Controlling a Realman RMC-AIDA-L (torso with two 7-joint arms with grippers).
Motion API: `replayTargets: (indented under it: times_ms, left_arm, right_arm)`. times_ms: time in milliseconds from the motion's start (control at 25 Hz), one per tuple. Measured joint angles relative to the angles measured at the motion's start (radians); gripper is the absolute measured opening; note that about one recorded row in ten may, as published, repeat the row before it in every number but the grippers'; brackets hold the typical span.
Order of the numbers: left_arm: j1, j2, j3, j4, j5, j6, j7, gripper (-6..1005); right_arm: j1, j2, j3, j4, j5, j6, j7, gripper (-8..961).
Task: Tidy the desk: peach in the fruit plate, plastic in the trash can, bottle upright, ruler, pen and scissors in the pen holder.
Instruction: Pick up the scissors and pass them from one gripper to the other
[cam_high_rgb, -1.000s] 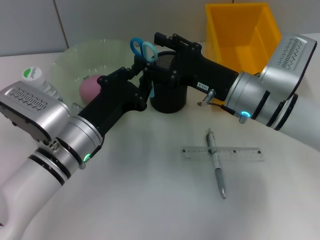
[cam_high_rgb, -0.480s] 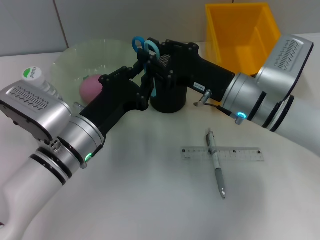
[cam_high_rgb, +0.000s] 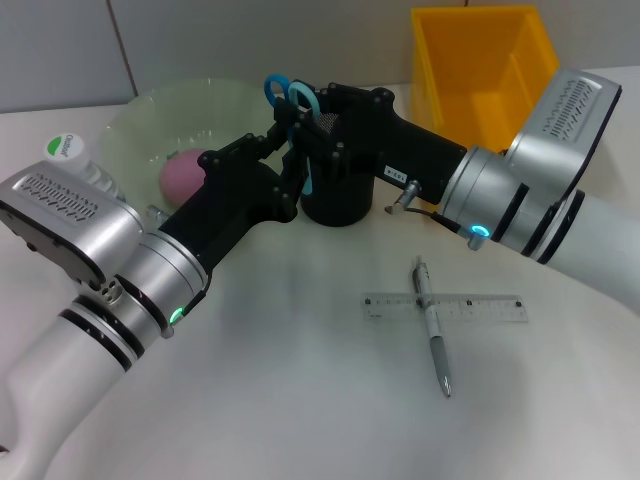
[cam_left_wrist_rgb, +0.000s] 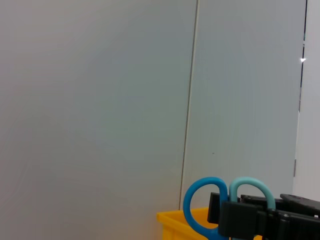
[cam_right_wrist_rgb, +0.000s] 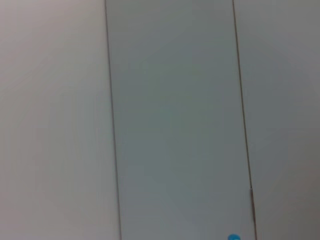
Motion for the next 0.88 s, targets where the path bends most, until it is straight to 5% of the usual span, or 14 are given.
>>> replayTargets:
  times_ms: [280, 360, 880]
  left_arm:
    - [0.001, 0.0, 0.0, -0.004, 0.0, 0.001, 0.001, 244]
    - [0.002, 0.0, 0.0, -0.003, 0.0, 0.001, 0.001, 244]
    - [0.01, 0.0, 0.002, 0.002, 0.001, 0.011, -0.007, 243]
  right_arm:
    - [0.012, 0.0, 0.009, 0.014, 0.0, 0.017, 0.0, 238]
    - [0.016, 0.0, 0.013, 0.019, 0.0, 0.021, -0.001, 115]
    - [0.016, 0.0, 0.024, 0.026, 0.0, 0.029, -0.003, 84]
